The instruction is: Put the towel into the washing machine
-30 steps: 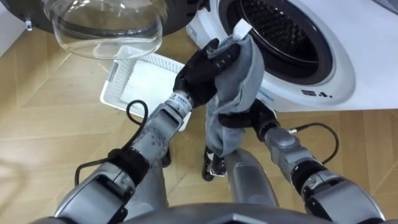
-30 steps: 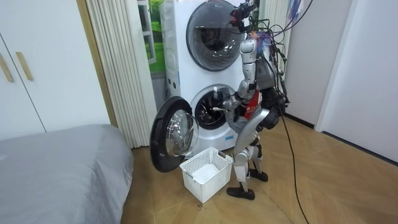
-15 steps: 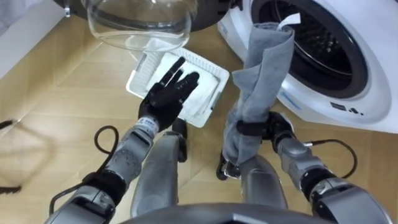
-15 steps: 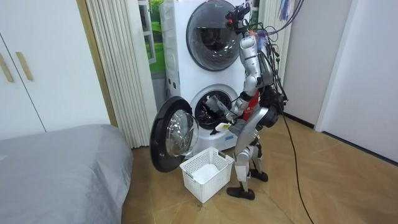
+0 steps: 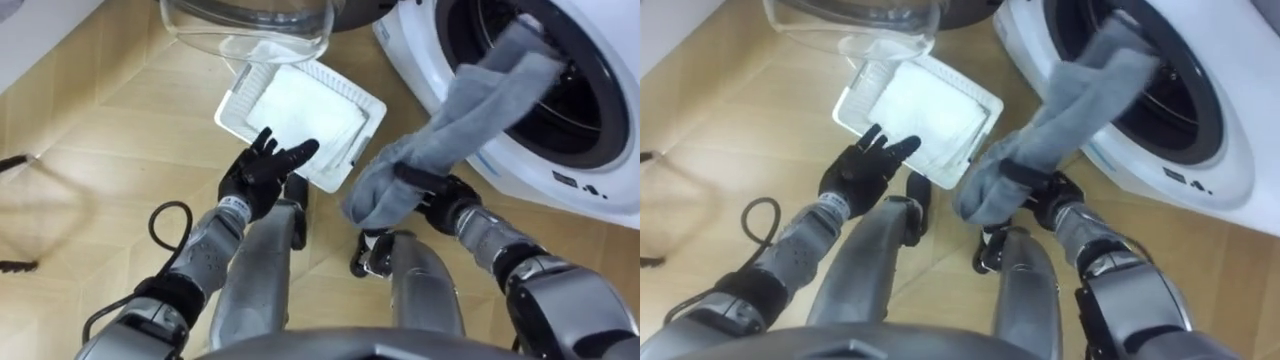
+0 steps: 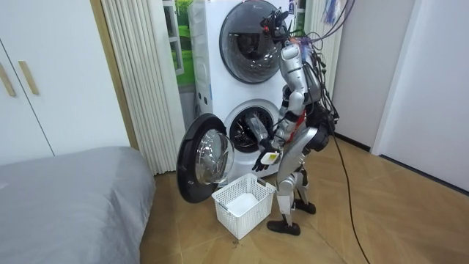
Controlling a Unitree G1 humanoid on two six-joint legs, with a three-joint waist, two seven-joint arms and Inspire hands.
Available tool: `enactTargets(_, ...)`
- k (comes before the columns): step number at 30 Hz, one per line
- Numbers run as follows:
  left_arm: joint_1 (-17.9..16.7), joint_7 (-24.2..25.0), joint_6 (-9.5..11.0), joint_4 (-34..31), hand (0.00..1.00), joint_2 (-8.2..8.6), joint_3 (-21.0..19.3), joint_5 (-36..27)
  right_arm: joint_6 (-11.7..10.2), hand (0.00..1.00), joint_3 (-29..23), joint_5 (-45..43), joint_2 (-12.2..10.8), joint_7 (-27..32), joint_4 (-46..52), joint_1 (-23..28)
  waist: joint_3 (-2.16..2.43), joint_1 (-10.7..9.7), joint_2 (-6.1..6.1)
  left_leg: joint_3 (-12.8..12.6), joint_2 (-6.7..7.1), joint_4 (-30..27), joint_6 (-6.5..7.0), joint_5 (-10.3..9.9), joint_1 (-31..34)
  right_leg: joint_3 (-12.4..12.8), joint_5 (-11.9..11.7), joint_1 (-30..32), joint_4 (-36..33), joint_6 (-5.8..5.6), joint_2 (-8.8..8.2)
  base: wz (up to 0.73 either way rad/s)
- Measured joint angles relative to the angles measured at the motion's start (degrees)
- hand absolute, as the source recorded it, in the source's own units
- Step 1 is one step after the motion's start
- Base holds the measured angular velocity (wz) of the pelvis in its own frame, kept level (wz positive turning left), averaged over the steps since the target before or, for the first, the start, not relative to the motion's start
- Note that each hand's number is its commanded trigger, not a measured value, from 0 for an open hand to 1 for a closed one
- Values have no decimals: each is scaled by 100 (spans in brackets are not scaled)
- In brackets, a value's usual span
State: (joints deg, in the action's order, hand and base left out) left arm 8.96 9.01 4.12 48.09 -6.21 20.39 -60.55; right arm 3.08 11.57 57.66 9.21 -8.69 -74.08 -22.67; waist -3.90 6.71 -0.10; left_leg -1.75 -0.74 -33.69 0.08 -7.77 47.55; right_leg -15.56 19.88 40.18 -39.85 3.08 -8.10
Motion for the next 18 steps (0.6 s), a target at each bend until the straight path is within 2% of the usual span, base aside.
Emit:
enactTargets(4,23,-72,-48,-2,0,8,-12,-67,181,100,-109,675,51,-199,11,-152,1,-7,-2,14,53,-65,3,2,37,-16,53,42,-118,4,-69,6)
enactTargets(9,56,-153,-181,-98,0,-45,-13,-65,341,100,-526,1959,85,-481,0,-328,1,-20,-2,20,58,-194,20,11,161,-43,64,121,-212,0,-90,2)
enactTargets(14,69,-263,-340,-219,0,-93,-25,-51,448,100,-677,2369,189,-515,12,-328,3,-14,-20,11,134,-257,74,43,298,-21,100,310,-419,-23,-189,5)
enactTargets(18,106,-344,-374,-277,0,-125,0,-59,451,100,-664,2529,229,-514,41,-345,5,-8,-43,3,139,-438,80,39,488,16,115,511,-623,-23,-222,0)
